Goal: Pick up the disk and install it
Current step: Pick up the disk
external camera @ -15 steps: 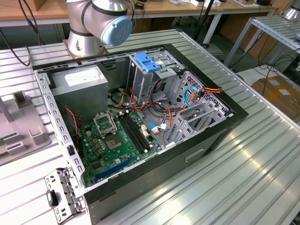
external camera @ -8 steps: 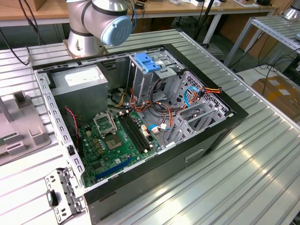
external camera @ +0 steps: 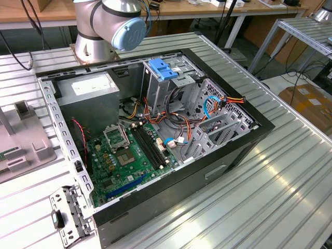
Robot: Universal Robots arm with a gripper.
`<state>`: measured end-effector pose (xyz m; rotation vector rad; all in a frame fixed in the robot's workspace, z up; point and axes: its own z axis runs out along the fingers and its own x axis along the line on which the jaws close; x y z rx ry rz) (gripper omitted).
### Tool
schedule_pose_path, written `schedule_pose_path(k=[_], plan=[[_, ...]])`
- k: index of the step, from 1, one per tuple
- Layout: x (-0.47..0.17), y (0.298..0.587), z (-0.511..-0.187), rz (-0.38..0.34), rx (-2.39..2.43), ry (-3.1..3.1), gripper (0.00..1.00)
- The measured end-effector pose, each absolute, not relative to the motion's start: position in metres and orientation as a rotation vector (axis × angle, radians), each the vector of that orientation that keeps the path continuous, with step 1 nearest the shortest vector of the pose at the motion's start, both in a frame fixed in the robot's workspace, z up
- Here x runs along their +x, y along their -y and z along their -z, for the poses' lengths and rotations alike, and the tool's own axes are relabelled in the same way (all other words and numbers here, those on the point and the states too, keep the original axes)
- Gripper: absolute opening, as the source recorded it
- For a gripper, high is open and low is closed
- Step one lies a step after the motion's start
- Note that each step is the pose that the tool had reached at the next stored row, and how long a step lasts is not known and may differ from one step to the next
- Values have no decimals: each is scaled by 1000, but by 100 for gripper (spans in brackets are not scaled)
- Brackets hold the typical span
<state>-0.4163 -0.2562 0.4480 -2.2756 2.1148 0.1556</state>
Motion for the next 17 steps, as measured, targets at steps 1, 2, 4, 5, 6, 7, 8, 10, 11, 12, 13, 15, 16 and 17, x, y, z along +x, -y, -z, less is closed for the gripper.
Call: schedule_pose_path(k=[1, 2, 4, 5, 6, 7, 8, 10, 11, 12, 13, 15, 16, 17], plan=[[-416, 256, -450, -156, -2275, -2115, 37], [-416, 256, -451, -157, -2275, -2114, 37], [-416, 256, -455, -158, -2275, -2114, 37], [-416, 256, -456, -158, -2274, -2113, 37], [-416, 256, -457, -158, -2274, -2113, 37], [-416, 256, -458, -159, -2274, -2113, 37], [-416, 256, -460, -159, -2274, -2113, 37], [-416, 256, -462, -160, -2273, -2113, 37], [-416, 256, -463, -160, -2273, -2112, 37], [-416, 256, -464, -160, -2273, -2112, 37], [-416, 256, -465, -161, -2273, -2112, 37], [-416, 256, -467, -161, -2273, -2112, 37], [-416, 256, -468, -161, -2273, -2112, 37], [-416, 256, -469, -162, -2272, -2111, 37]])
